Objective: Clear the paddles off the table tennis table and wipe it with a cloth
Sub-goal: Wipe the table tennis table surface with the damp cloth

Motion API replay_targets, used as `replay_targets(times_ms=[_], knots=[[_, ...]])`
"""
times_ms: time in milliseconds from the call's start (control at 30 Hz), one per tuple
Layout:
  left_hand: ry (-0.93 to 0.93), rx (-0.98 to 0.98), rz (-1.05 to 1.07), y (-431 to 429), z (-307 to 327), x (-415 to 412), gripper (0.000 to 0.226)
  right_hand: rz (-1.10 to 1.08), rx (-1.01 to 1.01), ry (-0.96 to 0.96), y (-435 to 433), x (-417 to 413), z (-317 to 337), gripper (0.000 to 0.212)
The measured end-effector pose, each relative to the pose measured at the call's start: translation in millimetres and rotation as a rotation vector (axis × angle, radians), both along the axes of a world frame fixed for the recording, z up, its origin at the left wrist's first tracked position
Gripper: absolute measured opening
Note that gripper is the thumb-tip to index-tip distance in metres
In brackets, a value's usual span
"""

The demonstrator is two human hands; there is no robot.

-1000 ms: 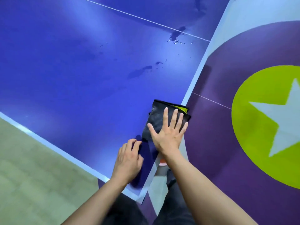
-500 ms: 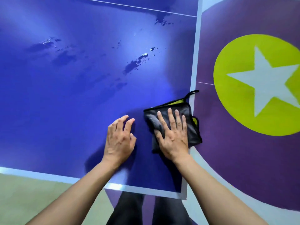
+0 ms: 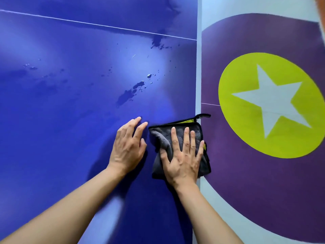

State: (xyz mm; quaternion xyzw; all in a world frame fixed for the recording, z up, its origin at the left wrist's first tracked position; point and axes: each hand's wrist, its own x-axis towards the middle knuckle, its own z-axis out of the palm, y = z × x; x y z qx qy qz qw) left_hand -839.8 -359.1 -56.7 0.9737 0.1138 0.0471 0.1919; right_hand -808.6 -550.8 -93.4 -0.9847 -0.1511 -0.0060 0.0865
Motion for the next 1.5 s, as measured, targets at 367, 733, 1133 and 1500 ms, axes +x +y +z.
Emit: replay_targets(times_ms=[367,733,1133,1500], knots=[[0.077,0.164,-0.065,13.9,-21.1,54.9,0.058,-0.152,0.048,0.036,74.1,201.0,3.2,0.067],[0.025,0.189,-0.046,16.8,-22.2,64.5,0.055,-0.074,0.059,0.082,142.7,416.4,11.2,0.062],[0.045,0.147,-0.046,16.0,-18.9,62.5,0.054,-0.02,0.034,0.065,87.7,263.9,13.7,0.06],[0.066,0.108,-0.054,17.4,-18.2,59.0,0.052,-0.072,0.047,0.045,25.5,72.4,11.3,0.064]])
